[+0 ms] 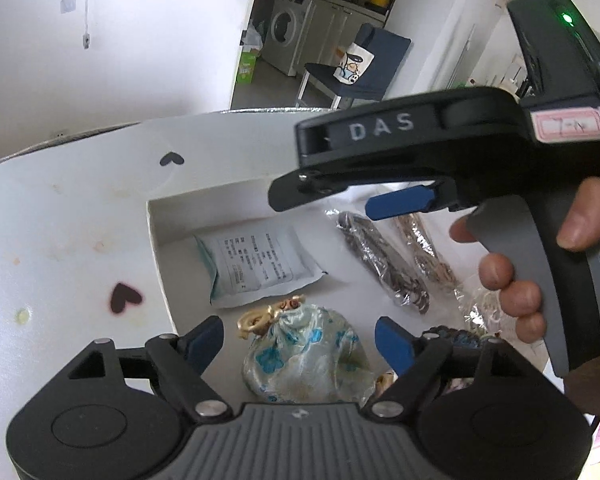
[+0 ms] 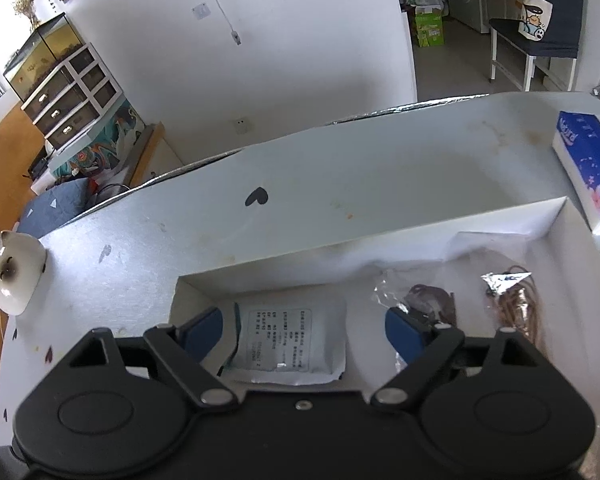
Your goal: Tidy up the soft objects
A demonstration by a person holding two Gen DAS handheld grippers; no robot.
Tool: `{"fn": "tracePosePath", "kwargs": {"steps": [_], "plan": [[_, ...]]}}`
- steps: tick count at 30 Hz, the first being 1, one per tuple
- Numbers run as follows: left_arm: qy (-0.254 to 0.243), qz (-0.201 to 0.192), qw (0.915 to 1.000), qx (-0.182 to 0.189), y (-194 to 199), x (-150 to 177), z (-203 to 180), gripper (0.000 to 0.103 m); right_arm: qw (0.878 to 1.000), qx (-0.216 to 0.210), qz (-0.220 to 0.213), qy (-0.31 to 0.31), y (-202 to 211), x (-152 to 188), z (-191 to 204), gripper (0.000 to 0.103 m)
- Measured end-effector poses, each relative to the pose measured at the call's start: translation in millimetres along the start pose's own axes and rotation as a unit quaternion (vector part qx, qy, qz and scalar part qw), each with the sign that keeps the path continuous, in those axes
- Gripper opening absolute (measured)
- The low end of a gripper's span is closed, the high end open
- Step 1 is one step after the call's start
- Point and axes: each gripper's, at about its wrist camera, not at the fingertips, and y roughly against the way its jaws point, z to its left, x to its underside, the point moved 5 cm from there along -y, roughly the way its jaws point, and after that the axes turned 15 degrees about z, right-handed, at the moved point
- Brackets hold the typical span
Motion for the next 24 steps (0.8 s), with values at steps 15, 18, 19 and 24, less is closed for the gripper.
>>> {"fn": "tracePosePath", "kwargs": {"steps": [15,18,19,24], "plan": [[0.007,-0.038,0.9990,-0.023,39.1,5.2,-22.4,0.085,0.999,-0.016,-0.026,0.025,53.4,22.5,-0.9,0.089],[0.013,-0.047,0.9983,-0.030,49.3,9.5,-29.6,0.086,0.999,-0.019,-0.034,0.033,66.2,29.5,-1.4,0.089],[0.016,-0.052,0.9980,-0.032,51.7,10.8,-31.9,0.087,0.998,-0.021,-0.038,0.036,71.7,32.3,-2.1,0.089],[0.036,-0.078,0.9953,-0.044,68.8,20.6,-48.4,0.091,0.997,-0.027,-0.053,0.055,95.3,45.0,-6.8,0.089]]}}
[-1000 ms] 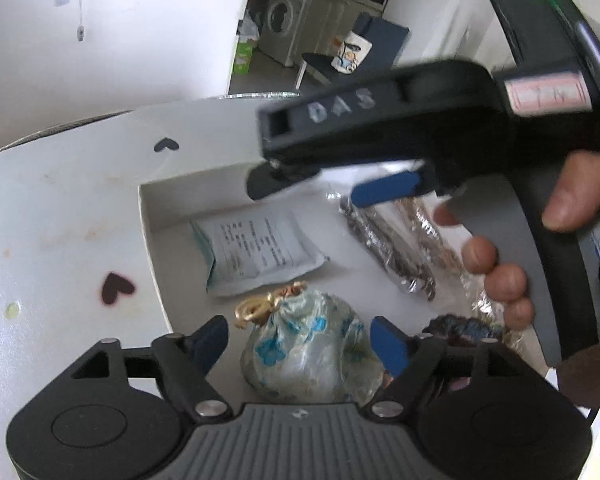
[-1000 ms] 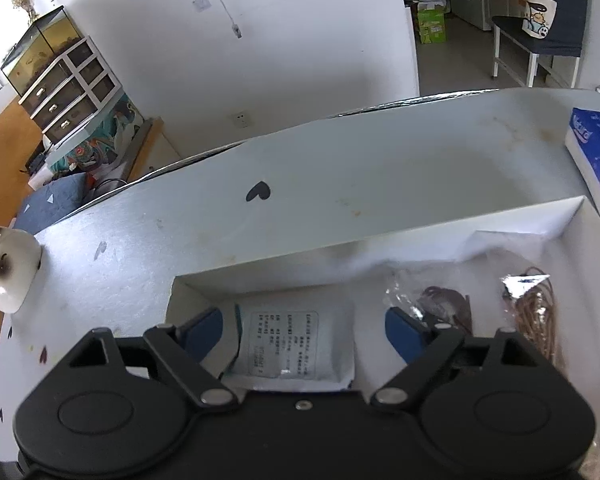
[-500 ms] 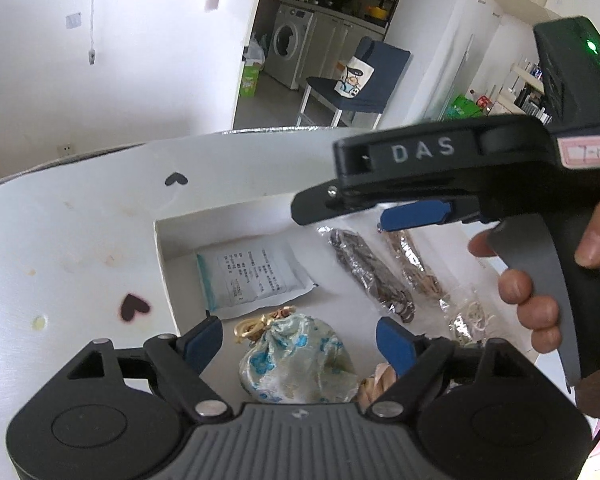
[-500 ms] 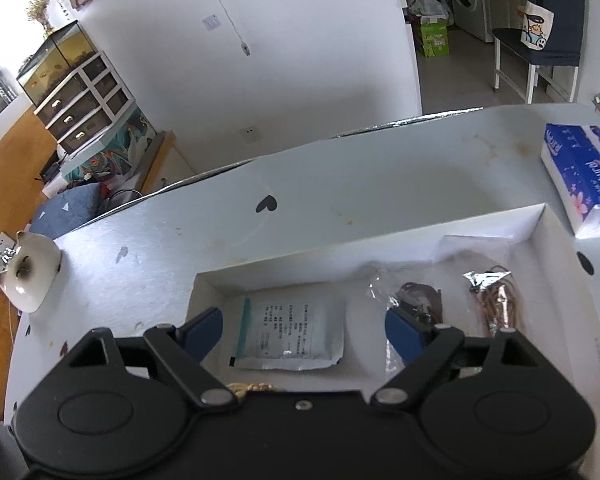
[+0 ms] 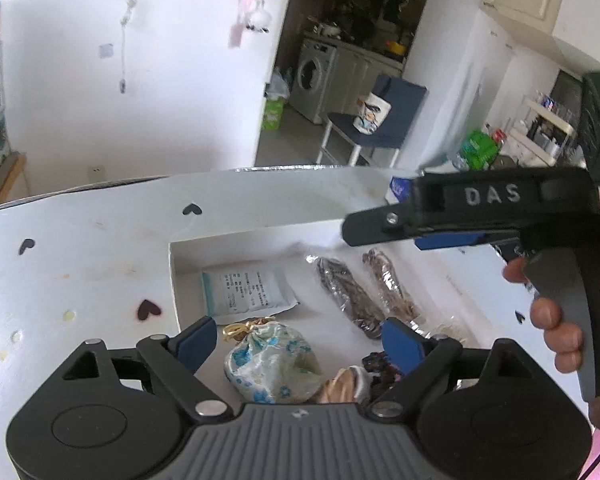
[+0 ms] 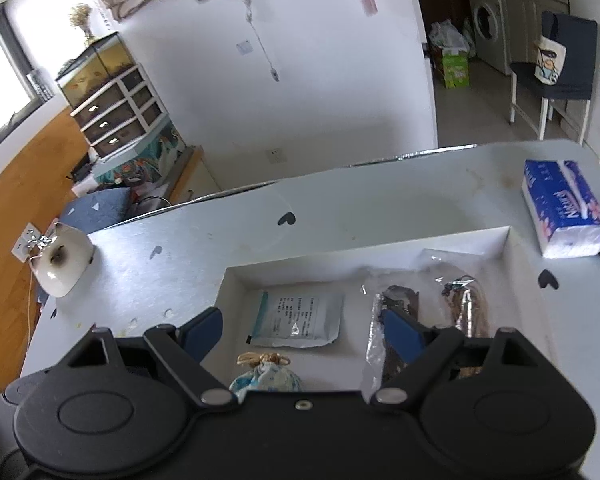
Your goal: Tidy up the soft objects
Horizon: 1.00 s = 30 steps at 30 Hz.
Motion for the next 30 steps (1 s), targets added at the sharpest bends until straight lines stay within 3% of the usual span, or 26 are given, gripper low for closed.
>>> {"fn": "tracePosePath", "kwargs": {"steps": [15,24,30], "plan": [[0.040,-0.059,0.9970,-0.030,56.5,30.2,-20.8,0.099,0.999,-0.009,-0.042,0.028,60.4,51.9,-17.1,0.089],[0.053,-0.090,0.9939,-0.035,99.1,62.3,-18.8,0.103,0.995,0.018,-0.090,0.037,103.3,98.2,-11.3,0.092],[0.052,-0.103,0.9911,-0.067,126.4,90.0,-21.2,0.103,0.992,0.035,-0.118,0.037,124.2,137.6,-3.6,0.099]]}}
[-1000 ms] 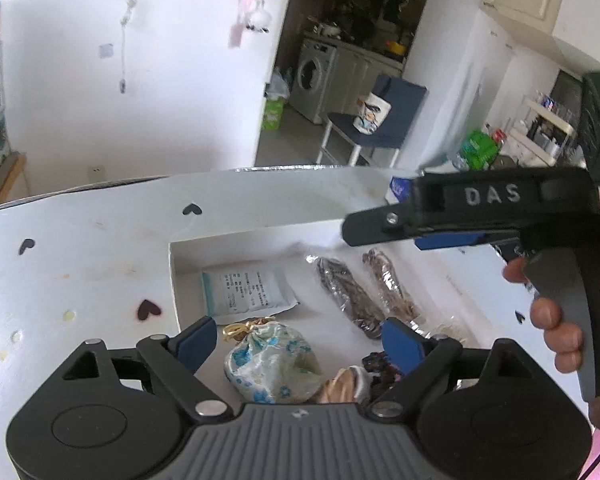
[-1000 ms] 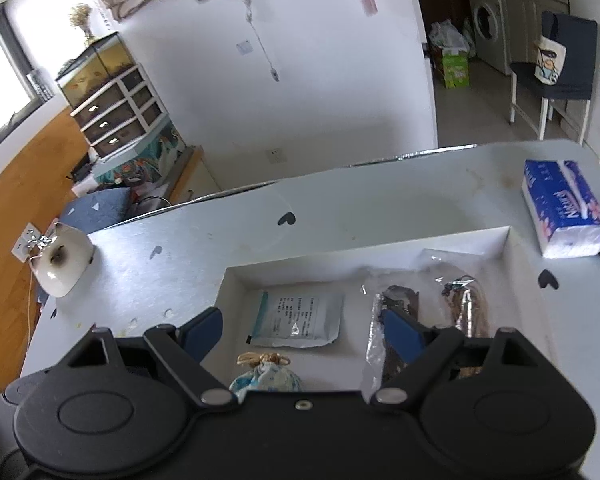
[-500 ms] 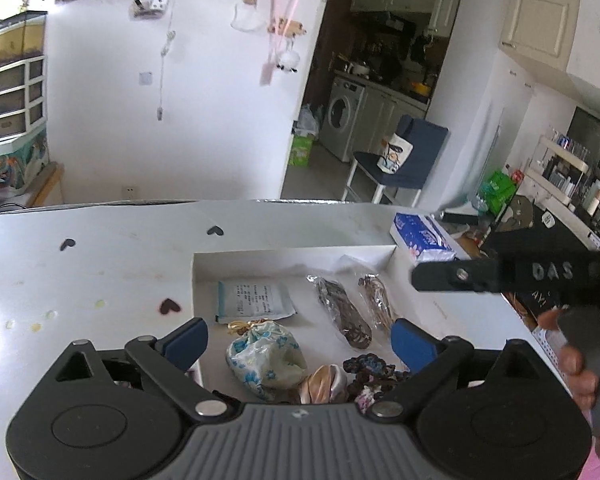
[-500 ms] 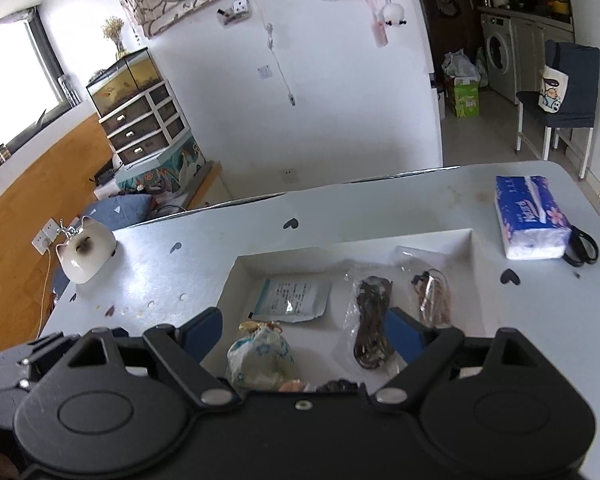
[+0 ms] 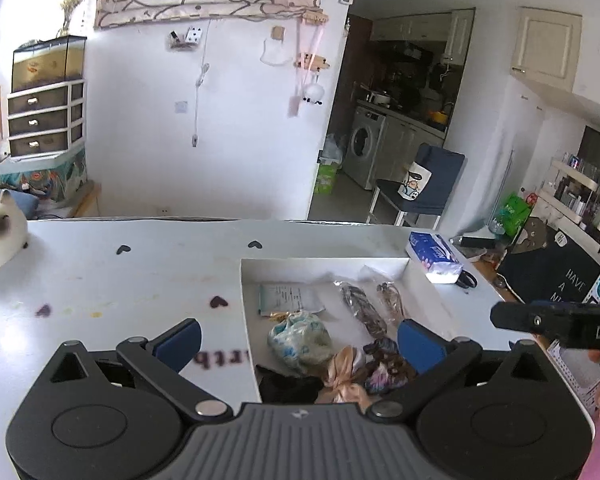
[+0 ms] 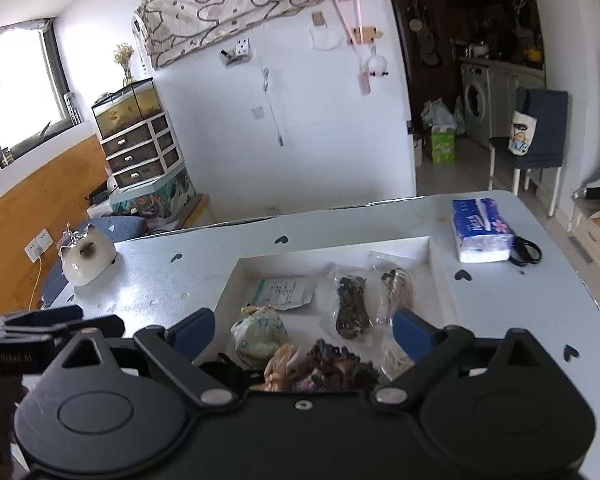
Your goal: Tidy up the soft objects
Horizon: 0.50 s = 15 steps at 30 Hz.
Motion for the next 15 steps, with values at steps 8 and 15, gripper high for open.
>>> {"fn": "tracePosePath", "kwargs": {"steps": [8,15], "plan": [[-0.001,-0.007,0.9998,-0.019,31.9,39.7,4.4,0.103,1.000,0.018,-0.022,0.004,28.2,48.6,15.3,0.103],[-0.003,-0.011,0.9994,-0.032,54.0,70.7,7.3,0.103,0.999,0.032,-0.036,0.009,49.3,83.4,26.5,0.103]]}}
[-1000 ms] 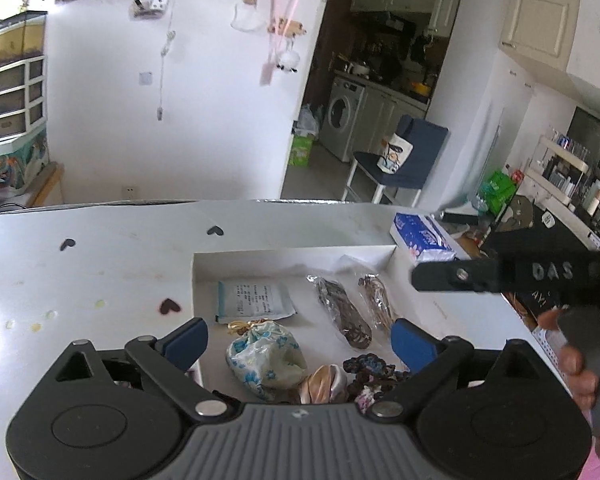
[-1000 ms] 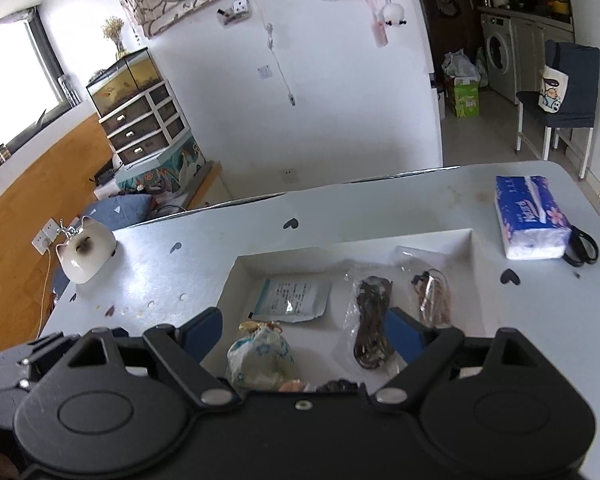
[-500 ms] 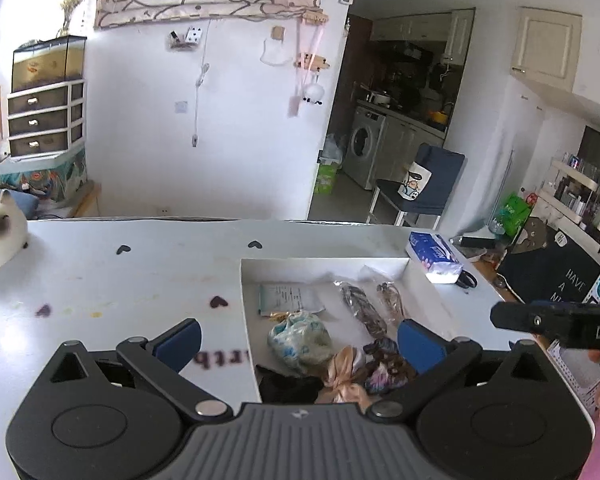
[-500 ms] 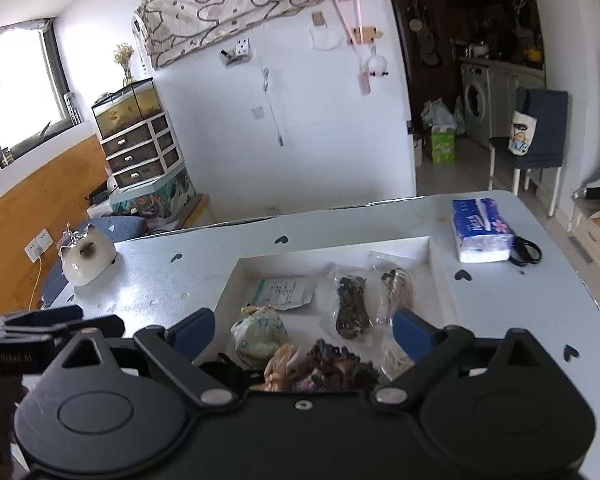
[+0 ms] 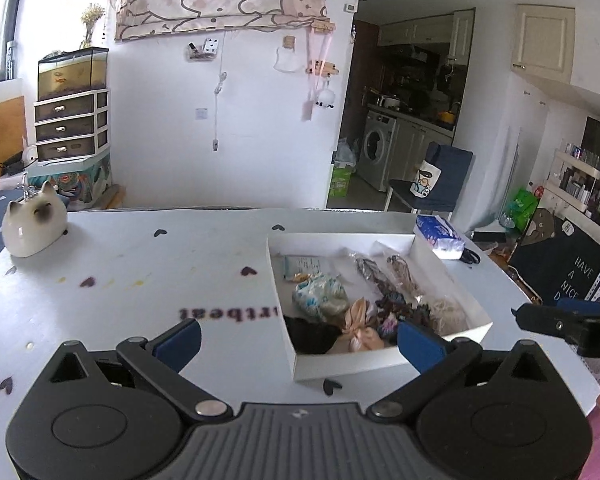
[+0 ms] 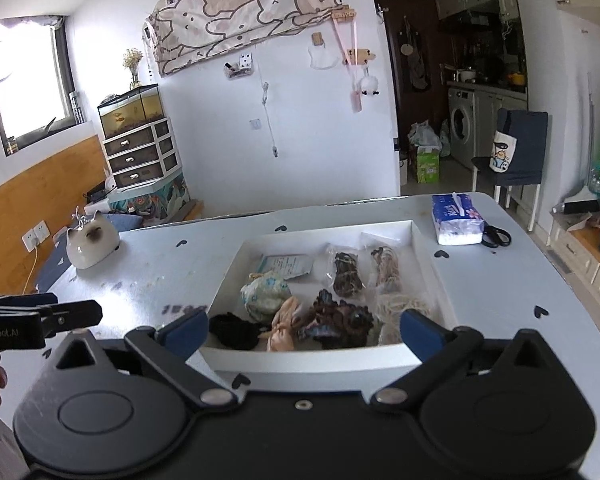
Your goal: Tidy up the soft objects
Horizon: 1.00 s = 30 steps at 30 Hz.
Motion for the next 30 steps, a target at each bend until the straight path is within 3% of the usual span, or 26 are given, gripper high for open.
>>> {"fn": "tracePosePath", "kwargs": {"steps": [12,30], "plan": [[-0.003,-0.003,1.0000,-0.004,22.1,28.1,4.0,0.103,0.999,0.025,-0.018,0.009,27.6,33.2,16.9,0.103],[-0.003,-0.007,1.0000,-0.003,30.8,33.7,14.7,0.103,0.999,0.030,-0.019,0.019,32.8,38.3,33.3,0.103]]}}
